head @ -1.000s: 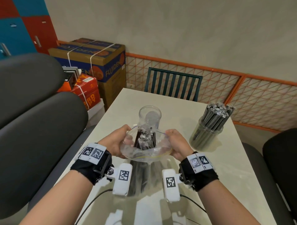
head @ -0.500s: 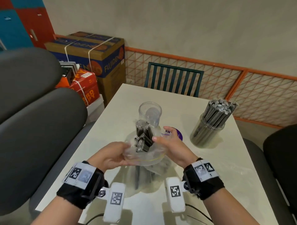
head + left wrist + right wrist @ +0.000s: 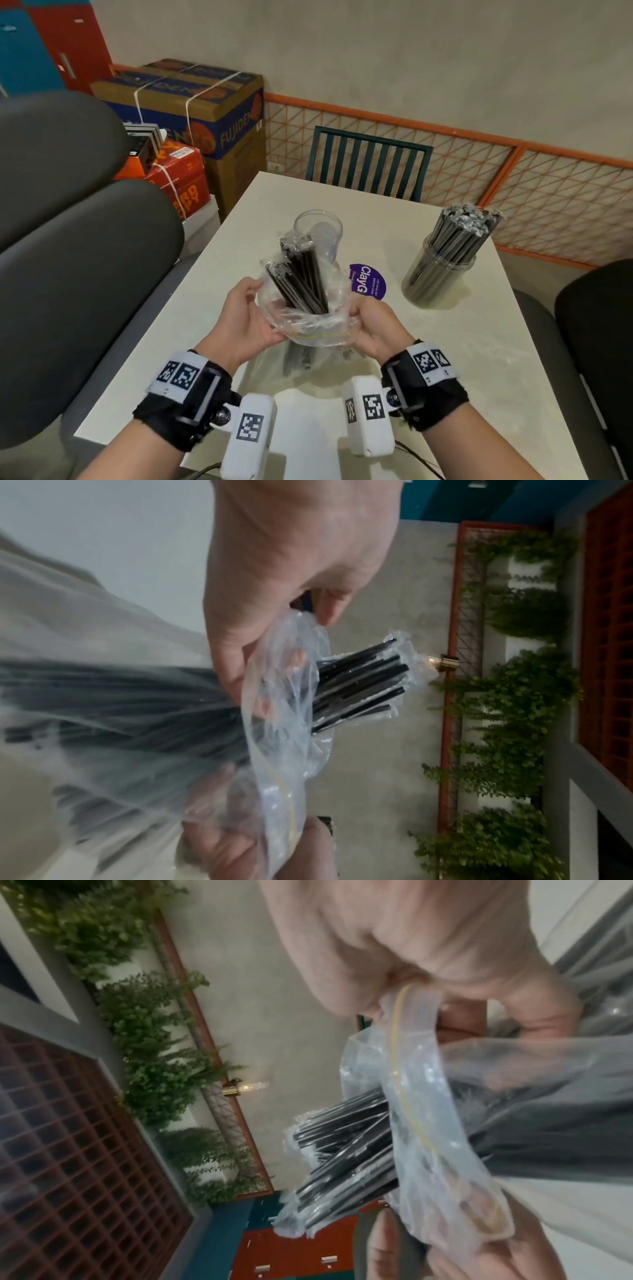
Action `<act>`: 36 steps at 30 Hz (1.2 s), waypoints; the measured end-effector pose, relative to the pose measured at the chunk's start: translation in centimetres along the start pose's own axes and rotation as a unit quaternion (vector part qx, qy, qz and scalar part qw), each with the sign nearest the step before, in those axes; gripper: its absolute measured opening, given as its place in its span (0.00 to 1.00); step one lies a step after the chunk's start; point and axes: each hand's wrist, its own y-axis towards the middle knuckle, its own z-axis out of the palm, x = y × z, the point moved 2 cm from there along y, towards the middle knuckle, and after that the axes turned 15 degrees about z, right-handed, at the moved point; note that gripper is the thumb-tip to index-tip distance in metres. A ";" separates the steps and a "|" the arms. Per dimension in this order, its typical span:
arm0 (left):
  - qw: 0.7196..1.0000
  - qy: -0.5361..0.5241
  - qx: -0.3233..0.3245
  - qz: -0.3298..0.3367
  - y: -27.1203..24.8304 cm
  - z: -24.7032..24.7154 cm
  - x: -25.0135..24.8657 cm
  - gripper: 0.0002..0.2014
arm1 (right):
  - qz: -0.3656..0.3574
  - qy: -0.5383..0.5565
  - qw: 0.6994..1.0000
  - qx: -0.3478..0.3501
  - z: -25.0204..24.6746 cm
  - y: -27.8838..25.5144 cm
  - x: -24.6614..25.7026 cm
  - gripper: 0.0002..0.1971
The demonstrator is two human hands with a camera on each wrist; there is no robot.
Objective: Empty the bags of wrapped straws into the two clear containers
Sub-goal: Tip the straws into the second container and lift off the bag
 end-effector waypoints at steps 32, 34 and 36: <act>0.899 0.304 0.250 0.193 -0.1 9.3 -7.2 0.32 | -0.356 -0.427 0.828 -0.079 4.6 -7.9 10.3 0.19; 0.881 0.325 0.243 0.244 0.7 9.8 -7.8 0.31 | -0.371 -0.385 0.839 -0.101 4.6 -7.4 11.4 0.26; 0.877 0.327 0.223 0.273 1.6 10.2 -8.3 0.28 | -0.338 -0.326 0.880 -0.067 4.9 -7.3 12.4 0.31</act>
